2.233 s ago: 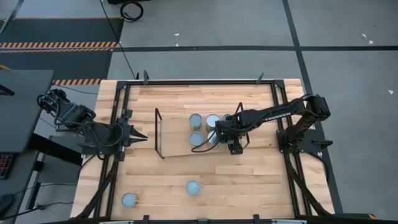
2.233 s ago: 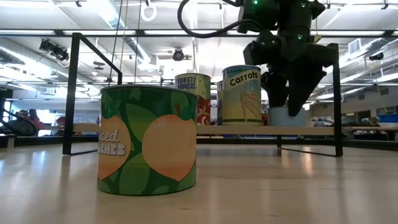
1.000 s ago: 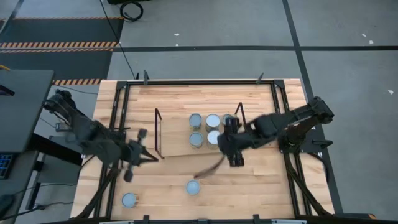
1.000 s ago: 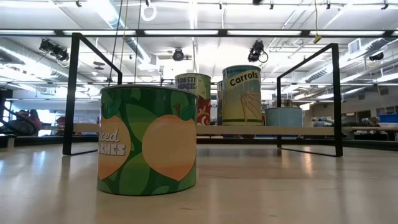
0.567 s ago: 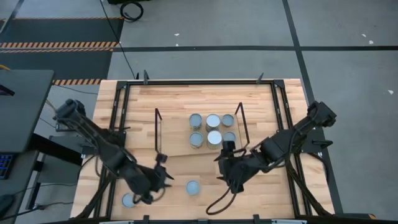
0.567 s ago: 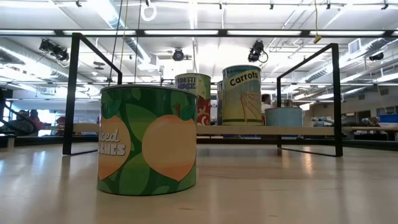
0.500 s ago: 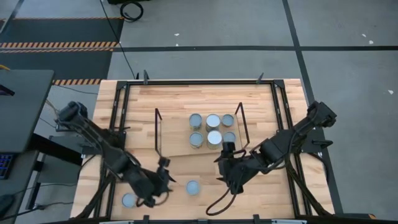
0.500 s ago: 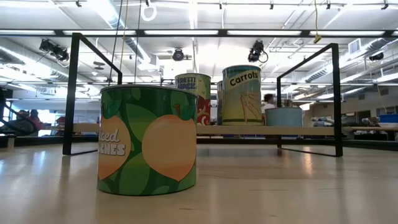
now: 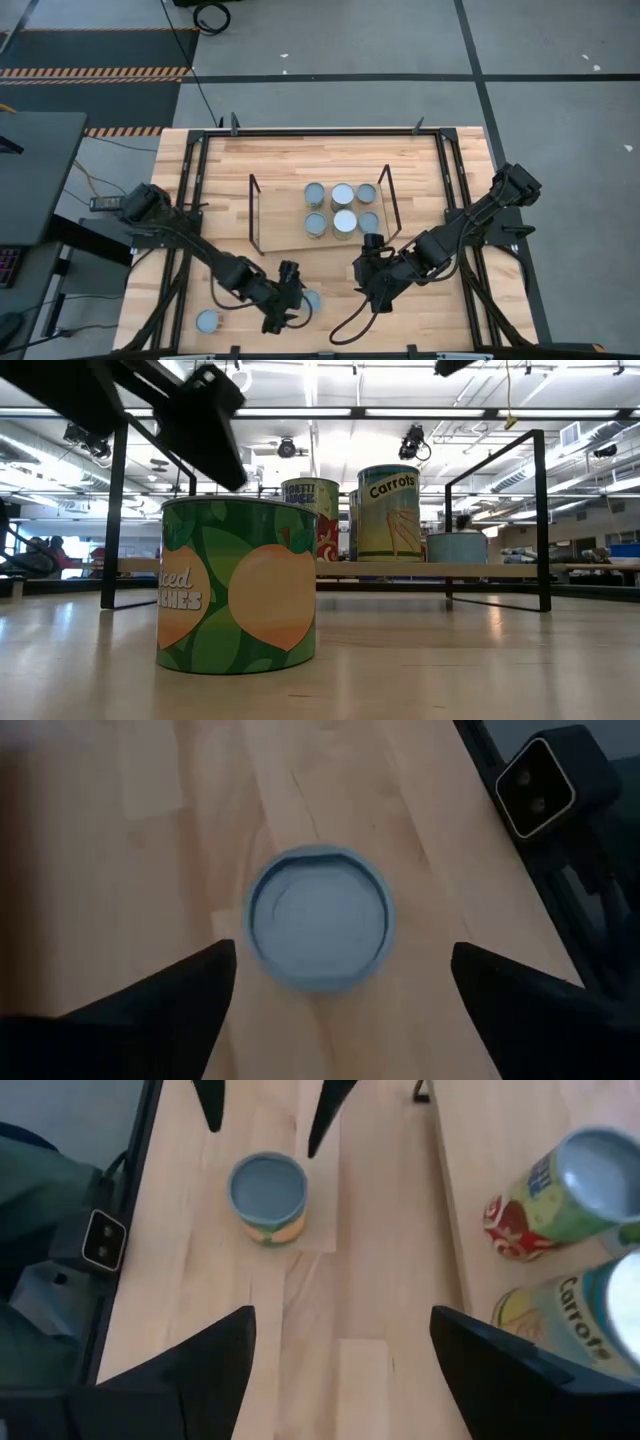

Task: Pick and place cans onto a shelf
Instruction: Put the canned peaches on the shelf

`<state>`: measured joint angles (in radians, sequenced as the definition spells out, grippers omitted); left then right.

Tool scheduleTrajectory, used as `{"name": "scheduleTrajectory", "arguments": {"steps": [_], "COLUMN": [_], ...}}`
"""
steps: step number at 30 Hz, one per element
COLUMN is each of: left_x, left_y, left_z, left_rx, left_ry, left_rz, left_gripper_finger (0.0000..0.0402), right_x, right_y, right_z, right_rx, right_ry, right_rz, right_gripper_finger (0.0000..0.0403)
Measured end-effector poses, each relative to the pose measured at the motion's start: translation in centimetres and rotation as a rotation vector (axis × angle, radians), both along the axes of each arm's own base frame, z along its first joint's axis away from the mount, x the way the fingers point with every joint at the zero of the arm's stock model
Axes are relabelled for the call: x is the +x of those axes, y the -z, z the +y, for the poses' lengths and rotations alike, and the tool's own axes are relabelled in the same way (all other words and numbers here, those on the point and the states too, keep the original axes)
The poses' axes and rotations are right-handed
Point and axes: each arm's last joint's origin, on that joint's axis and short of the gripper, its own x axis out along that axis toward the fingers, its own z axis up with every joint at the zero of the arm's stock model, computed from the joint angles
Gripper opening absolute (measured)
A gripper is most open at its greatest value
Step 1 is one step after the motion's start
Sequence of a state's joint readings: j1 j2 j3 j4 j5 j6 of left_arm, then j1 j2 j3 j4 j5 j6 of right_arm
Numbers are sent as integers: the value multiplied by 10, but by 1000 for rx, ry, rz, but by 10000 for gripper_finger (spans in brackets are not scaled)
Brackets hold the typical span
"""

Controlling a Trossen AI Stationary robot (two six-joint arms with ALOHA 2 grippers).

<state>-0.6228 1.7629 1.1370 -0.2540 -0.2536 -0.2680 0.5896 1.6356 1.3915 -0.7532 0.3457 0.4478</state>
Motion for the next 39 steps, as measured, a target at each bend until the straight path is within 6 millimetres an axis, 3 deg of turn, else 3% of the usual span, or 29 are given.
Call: {"name": "scheduleTrajectory", "arguments": {"steps": [10, 21, 29, 32, 39], "left_x": [17, 30, 34, 27, -13], "left_y": [27, 46, 43, 27, -68], "left_z": [0, 1, 5, 10, 32], "left_rx": [20, 36, -5, 14, 76], "left_ry": [11, -23, -68, -103, -248], "left_rz": [-4, -35, -47, 6, -35], "left_gripper_finger": [378, 374, 286, 284, 284], "right_x": [-2, 1, 1, 1, 1], "right_y": [15, 13, 13, 13, 13], "right_z": [-1, 0, 1, 1, 1], "right_rx": [-5, 15, 15, 15, 14], "right_ry": [0, -2, -5, -5, -4], "right_rz": [23, -7, -11, -11, -11], "right_gripper_finger": [306, 306, 306, 306, 306]}}
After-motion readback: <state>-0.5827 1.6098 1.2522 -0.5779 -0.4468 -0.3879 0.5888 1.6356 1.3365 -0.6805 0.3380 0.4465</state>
